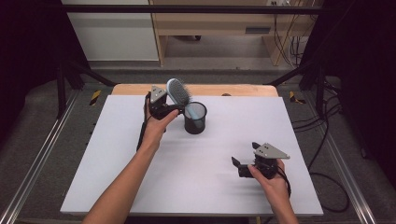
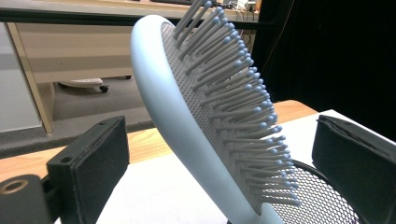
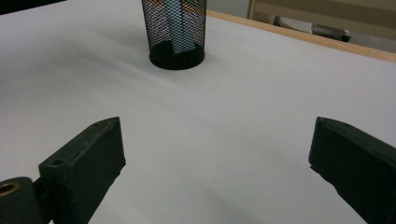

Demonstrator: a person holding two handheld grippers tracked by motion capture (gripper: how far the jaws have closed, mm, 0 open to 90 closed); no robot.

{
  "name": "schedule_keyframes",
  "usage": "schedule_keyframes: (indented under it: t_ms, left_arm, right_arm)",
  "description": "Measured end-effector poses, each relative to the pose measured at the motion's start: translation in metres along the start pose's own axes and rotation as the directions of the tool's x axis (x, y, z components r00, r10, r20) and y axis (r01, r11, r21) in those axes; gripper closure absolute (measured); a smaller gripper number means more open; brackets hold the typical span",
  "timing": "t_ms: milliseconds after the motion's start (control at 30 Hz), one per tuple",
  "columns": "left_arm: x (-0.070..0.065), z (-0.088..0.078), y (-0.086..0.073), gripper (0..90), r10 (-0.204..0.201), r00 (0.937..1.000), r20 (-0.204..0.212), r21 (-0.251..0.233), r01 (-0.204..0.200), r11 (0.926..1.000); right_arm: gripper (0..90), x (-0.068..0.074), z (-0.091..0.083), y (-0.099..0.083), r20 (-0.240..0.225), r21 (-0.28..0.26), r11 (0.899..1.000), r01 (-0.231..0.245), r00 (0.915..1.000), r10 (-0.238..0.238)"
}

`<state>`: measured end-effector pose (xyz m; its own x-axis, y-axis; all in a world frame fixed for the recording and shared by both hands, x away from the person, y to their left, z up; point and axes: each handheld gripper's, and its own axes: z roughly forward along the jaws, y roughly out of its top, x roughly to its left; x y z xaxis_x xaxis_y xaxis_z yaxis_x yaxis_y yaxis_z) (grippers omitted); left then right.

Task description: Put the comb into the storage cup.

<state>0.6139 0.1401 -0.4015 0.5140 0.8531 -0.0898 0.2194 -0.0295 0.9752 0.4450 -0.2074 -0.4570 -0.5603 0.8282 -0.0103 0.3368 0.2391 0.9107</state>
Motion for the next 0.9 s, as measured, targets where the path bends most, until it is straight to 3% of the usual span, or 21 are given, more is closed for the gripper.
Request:
schedule_keyframes:
  t_ms: [633,900]
  left_arm:
    - [-0.004,-0.009,0.001,1.7,0.015,0.9999,-0.008,-0.002,-0.015,0.9999]
    - [-0.005,-0.016,-0.004,1.7,0.024,0.9992,-0.032,-0.007,-0.024,0.9997]
  right_arm:
    - [3.7,0.0,0.004,0.0,0.004,0.005,1.0,-0.006,1.0,0.006]
    - [3.7,0.001,0.005,0.0,-0.003,0.008,1.0,0.022,0.9998,-0.022]
